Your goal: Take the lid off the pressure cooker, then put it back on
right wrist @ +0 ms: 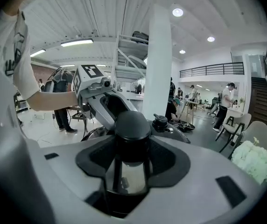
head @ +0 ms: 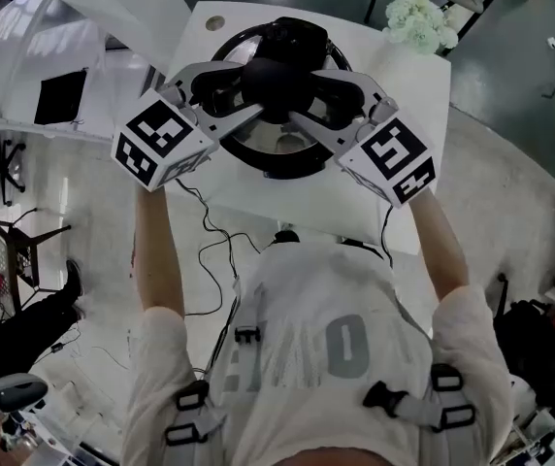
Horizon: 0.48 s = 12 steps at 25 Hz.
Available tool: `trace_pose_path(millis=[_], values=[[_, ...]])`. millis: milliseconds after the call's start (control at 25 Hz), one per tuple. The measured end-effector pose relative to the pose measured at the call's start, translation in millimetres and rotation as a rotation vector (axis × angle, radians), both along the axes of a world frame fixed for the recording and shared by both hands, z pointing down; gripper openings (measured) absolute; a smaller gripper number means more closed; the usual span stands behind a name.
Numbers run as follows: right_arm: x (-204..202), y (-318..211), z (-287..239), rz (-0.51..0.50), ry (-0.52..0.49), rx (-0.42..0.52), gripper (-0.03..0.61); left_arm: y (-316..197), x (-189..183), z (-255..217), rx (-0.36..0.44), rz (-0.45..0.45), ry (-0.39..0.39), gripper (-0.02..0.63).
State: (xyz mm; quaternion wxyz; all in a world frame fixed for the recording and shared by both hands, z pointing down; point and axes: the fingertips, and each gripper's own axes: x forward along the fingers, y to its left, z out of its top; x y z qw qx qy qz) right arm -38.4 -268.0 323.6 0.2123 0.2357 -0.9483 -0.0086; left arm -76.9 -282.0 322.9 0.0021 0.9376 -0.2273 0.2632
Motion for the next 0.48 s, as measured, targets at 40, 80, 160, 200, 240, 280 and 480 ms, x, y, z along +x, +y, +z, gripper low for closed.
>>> trace_pose_path(millis=[40,80,160,200,240,280,480], values=[[-1,-1,2,0.002,0.015,0.002,0.224,-1,-1,3,-0.005,0.003,-0.006,0.219],[-1,-1,6,0.006,0.034,0.004,0.225,-2,-1,8,-0.010,0.005,-0.015,0.219],[1,-3,18,0.018,0.060,-0.018,0.226,-4,0,19,-0.025,0.008,-0.030,0.219],[2,-4,24,0.025,0.058,-0.045,0.227,-5,1,25,-0.037,0.007,-0.030,0.219],[4,-6,29,0.032,0.046,-0.075,0.225,-7,3,29,-0.053,0.005,-0.027,0.219],[4,-8,32,0.035,0.031,-0.104,0.225,-8,3,33,-0.072,0.005,-0.023,0.219],[3,-10,36,0.008,0.007,-0.147,0.225,-10,2,36,-0.101,0.004,0.074,0.218]])
